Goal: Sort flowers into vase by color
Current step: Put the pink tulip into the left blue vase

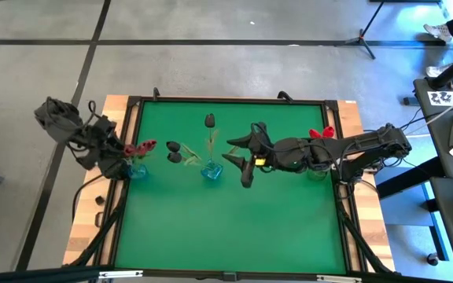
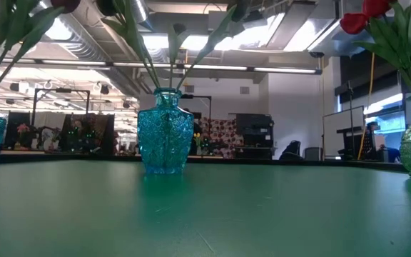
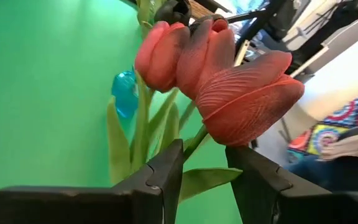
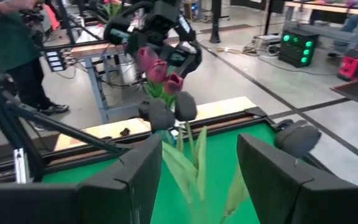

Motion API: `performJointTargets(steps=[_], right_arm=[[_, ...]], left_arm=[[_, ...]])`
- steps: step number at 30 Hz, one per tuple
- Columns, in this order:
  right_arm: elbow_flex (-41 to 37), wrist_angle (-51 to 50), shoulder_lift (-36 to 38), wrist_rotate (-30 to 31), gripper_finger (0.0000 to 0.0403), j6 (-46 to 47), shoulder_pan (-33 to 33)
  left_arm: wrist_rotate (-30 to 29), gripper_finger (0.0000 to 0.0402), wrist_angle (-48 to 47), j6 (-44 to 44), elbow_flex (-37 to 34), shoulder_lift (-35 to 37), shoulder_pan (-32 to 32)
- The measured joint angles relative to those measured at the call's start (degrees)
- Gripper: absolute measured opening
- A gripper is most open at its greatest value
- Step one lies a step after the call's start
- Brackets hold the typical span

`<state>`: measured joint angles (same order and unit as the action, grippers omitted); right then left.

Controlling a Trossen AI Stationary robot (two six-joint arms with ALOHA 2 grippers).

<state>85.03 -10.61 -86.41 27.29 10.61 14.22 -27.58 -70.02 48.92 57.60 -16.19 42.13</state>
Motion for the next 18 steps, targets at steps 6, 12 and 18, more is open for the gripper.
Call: performJointTargets(steps=[6, 12, 18], right_arm=[[0.0, -0.18, 0.0, -2.81, 0.0209, -0.02, 0.07], [0.0, -0.39, 0.0, -3.45, 0.0209, -0.03, 0.05], [0.0, -0.42, 0.0, -4.44, 0.0209, -0.04, 0.04]], left_arm=[[0.55, 0.0119, -0.24, 1.78, 0.66, -0.31, 0.0], [0.03, 0.0119, -6.57, 7.41, 0.66, -3.9, 0.0], [2.33, 0.0119, -7.65, 12.2, 0.66, -7.95, 0.0]])
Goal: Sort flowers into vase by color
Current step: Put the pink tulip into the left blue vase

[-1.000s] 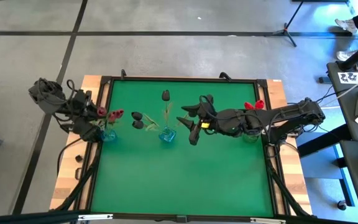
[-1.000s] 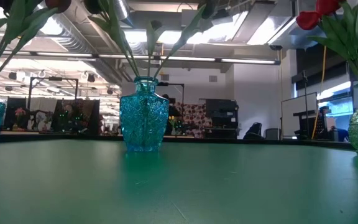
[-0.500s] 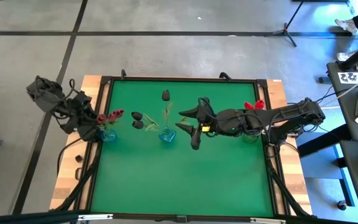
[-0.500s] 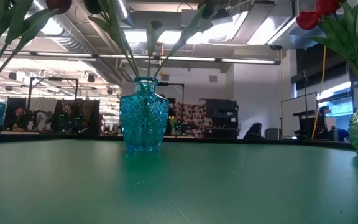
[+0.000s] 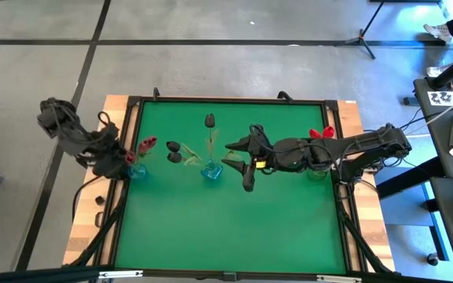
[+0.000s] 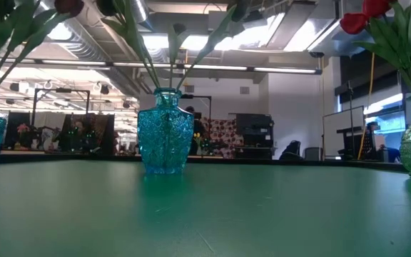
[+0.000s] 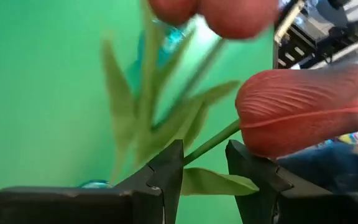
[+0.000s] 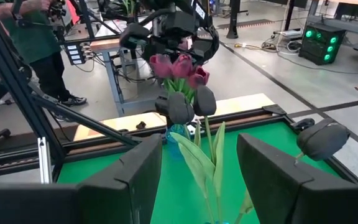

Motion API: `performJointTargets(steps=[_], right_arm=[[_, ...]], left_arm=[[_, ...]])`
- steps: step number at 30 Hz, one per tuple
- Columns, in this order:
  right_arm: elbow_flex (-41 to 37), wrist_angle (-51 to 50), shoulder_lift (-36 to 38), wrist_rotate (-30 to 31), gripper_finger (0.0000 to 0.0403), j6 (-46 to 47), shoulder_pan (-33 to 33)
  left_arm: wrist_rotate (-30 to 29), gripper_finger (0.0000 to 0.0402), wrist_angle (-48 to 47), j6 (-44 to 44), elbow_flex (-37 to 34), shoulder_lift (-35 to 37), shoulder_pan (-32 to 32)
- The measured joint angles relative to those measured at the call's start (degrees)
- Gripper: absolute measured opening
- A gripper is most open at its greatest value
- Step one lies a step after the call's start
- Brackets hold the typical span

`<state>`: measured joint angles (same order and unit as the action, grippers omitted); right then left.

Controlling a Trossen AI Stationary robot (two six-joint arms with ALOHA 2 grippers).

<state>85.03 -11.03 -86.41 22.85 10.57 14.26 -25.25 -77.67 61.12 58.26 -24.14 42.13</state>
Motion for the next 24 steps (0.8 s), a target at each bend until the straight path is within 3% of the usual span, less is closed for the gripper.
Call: performJointTargets(steps=[6, 17, 24], right_arm=[[0.0, 0.04, 0.0, -0.02, 0.0209, 0.0, 0.0], [0.0, 0.11, 0.0, -0.58, 0.0209, -0.38, 0.0], [0.0, 0.15, 0.0, -1.0, 0.0209, -0.38, 0.0]], left_arm=[[7.38, 0.0119, 0.55, 2.69, 0.0, -2.27, 0.02], [7.41, 0.012, 2.03, 3.2, 0.74, -2.45, 0.02], [2.43, 0.0147, -1.26, 3.22, 5.63, -3.06, 0.0]])
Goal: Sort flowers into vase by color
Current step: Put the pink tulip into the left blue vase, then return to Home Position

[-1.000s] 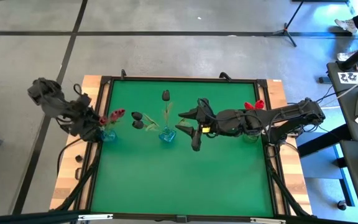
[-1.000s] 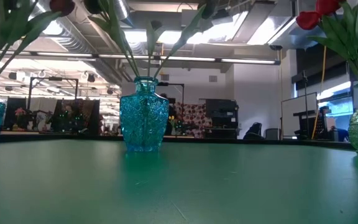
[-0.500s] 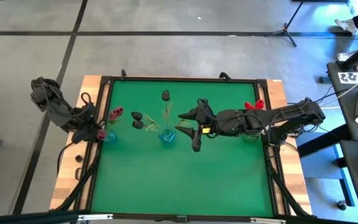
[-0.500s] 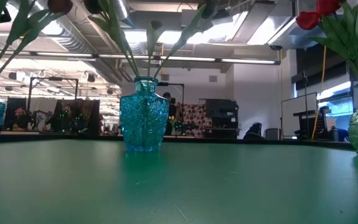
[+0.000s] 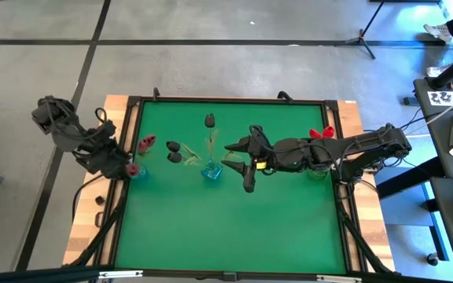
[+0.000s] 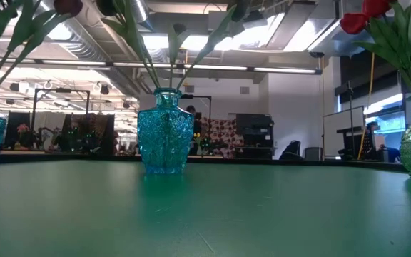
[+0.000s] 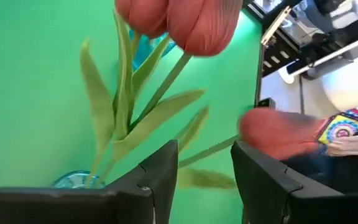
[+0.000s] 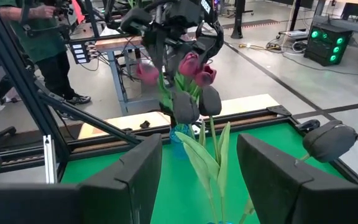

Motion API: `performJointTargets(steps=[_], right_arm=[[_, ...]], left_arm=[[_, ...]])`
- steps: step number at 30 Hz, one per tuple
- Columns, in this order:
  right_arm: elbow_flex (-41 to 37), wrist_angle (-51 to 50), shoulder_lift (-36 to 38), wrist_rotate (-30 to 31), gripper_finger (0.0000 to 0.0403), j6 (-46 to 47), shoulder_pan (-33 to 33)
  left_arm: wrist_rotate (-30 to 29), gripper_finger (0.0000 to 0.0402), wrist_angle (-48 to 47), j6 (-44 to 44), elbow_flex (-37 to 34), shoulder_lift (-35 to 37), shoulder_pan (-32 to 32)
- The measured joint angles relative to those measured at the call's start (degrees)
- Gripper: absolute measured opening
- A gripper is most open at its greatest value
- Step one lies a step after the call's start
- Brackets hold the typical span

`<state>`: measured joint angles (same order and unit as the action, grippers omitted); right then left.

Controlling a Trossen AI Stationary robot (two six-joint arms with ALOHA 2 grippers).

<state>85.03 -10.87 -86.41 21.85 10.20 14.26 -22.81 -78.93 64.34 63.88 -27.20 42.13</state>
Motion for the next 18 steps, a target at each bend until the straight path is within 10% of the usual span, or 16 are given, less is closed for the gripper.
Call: performJointTargets(steps=[7, 18], right_arm=[[0.0, 0.0, 0.0, 0.02, 0.0209, 0.0, 0.0], [2.52, 4.49, 0.05, 0.11, 0.0209, -0.35, -0.07]], left_arm=[[-2.37, 0.0155, -2.01, -6.05, 0.18, -0.03, 0.02], [-45.57, 0.0151, 16.89, -30.09, 4.04, 0.0, 0.0]])
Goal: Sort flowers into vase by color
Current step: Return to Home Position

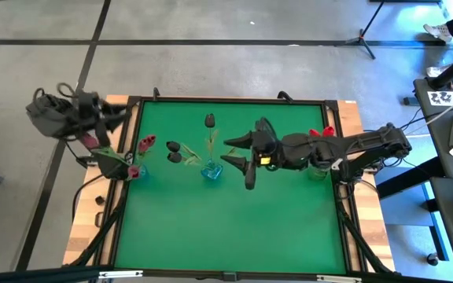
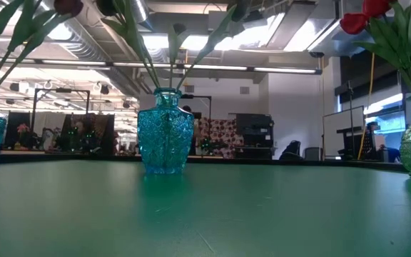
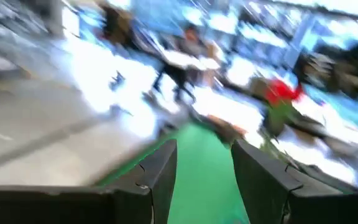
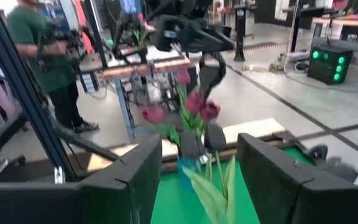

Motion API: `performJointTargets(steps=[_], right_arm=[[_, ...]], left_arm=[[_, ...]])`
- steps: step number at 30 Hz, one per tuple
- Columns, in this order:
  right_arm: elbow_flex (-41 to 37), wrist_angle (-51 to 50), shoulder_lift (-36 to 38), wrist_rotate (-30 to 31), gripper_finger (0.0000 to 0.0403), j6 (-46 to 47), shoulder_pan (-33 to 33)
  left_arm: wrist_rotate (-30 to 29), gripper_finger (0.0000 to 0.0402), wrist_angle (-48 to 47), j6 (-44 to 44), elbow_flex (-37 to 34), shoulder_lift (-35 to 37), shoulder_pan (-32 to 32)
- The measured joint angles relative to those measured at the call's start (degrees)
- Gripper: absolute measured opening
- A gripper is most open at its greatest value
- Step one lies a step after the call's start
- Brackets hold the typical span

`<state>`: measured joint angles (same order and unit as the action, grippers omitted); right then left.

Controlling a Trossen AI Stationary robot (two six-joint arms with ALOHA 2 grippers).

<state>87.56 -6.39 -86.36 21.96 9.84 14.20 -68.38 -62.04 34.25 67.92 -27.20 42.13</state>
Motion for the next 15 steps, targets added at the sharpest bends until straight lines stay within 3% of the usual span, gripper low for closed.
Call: performJointTargets(steps=[3, 6, 15], right_arm=[[1.8, -0.03, 0.04, 0.0, 0.0209, -1.93, 0.0], [3.0, 0.14, 0.06, 0.02, 0.0209, -4.0, 0.0], [3.09, -0.26, 0.06, 1.03, 0.0209, -7.28, 0.0]], left_arm=[[-8.59, 0.0151, 5.59, -5.52, 0.02, 0.0, 0.0], [-11.51, 0.0151, 6.34, -6.27, 0.02, 0.0, 0.0], [-8.76, 0.0151, 6.16, -8.8, -0.31, 0.0, 0.0]])
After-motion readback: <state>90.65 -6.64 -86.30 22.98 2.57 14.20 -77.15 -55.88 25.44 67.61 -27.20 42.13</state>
